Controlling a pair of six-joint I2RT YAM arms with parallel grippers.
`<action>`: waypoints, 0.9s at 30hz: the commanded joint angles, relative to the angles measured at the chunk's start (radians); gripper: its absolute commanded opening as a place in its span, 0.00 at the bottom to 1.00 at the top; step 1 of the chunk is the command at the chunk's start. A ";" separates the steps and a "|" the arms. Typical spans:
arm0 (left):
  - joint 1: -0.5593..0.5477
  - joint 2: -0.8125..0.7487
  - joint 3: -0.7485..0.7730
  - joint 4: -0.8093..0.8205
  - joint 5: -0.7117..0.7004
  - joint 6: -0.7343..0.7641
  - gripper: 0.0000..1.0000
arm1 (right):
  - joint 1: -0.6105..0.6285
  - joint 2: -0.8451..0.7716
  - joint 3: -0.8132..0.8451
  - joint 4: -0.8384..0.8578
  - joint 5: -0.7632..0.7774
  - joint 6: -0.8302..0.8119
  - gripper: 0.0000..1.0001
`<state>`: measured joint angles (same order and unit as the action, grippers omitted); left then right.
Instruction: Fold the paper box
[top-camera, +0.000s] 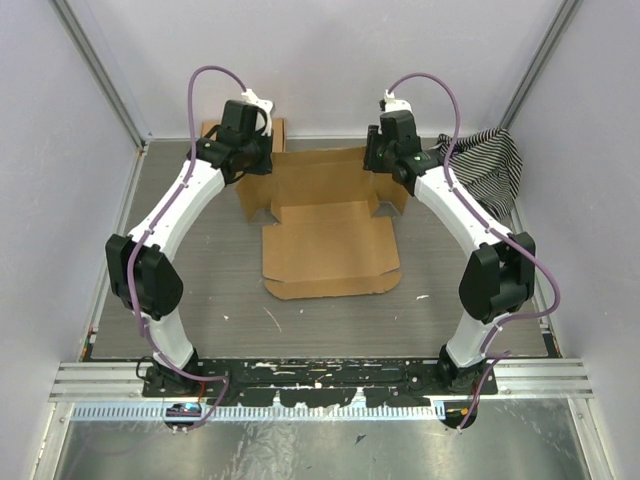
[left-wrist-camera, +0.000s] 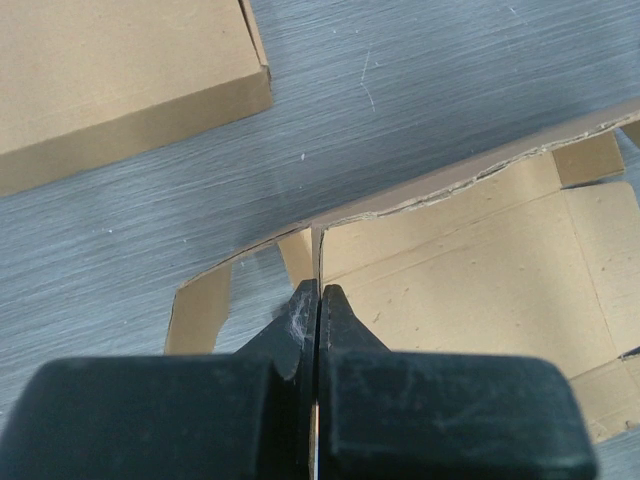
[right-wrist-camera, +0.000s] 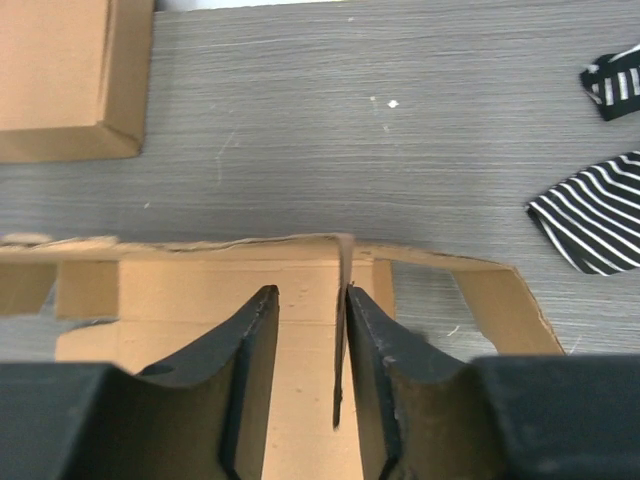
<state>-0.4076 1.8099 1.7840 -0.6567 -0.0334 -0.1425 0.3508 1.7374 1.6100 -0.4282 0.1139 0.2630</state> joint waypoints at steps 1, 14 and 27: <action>0.000 0.006 -0.049 0.113 -0.040 0.002 0.00 | -0.123 -0.074 0.072 -0.013 -0.207 0.010 0.47; -0.001 -0.074 -0.435 0.613 -0.113 0.049 0.00 | -0.509 0.112 0.118 0.091 -0.765 -0.031 0.44; -0.002 -0.022 -0.424 0.698 -0.143 0.072 0.00 | -0.526 0.343 0.154 0.102 -0.988 -0.253 0.40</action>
<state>-0.4080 1.7702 1.3270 -0.0040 -0.1490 -0.0902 -0.1669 2.1155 1.7706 -0.3733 -0.7479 0.0872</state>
